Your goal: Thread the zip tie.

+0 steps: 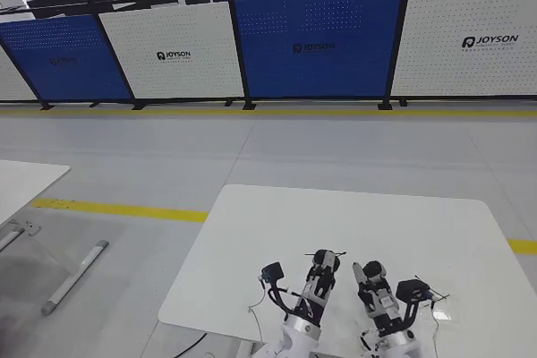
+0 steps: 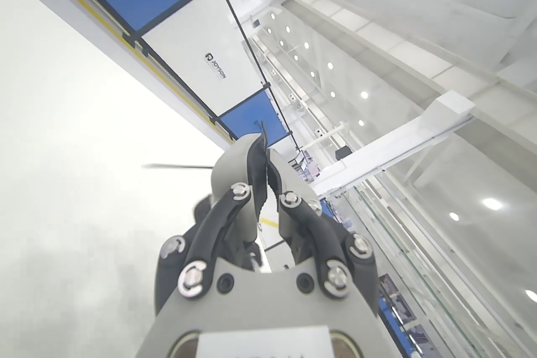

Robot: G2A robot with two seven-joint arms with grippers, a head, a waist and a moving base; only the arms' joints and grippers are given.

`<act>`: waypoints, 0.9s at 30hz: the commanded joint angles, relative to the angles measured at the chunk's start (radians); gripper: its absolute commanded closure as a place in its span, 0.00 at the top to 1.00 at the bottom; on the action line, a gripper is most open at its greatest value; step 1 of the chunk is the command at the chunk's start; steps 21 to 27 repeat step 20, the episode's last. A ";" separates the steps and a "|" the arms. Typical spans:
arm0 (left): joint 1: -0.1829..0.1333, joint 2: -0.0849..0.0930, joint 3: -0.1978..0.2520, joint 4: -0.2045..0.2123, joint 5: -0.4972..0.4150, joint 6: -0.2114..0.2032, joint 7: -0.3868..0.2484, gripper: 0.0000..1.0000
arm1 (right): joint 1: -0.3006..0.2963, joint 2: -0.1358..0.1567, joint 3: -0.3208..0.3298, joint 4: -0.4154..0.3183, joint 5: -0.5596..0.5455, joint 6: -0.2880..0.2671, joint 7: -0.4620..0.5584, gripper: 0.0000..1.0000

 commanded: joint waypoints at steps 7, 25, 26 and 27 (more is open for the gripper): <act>-0.033 -0.004 -0.049 0.047 -0.074 0.047 -0.009 0.00 | -0.131 0.020 0.135 -0.090 0.090 -0.099 -0.100 1.00; -0.054 -0.009 -0.130 0.167 -0.260 -0.019 -0.024 0.00 | -0.278 0.075 0.291 -0.209 0.319 -0.099 -0.218 1.00; -0.054 -0.009 -0.130 0.167 -0.260 -0.019 -0.024 0.00 | -0.278 0.075 0.291 -0.209 0.319 -0.099 -0.218 1.00; -0.054 -0.009 -0.130 0.167 -0.260 -0.019 -0.024 0.00 | -0.278 0.075 0.291 -0.209 0.319 -0.099 -0.218 1.00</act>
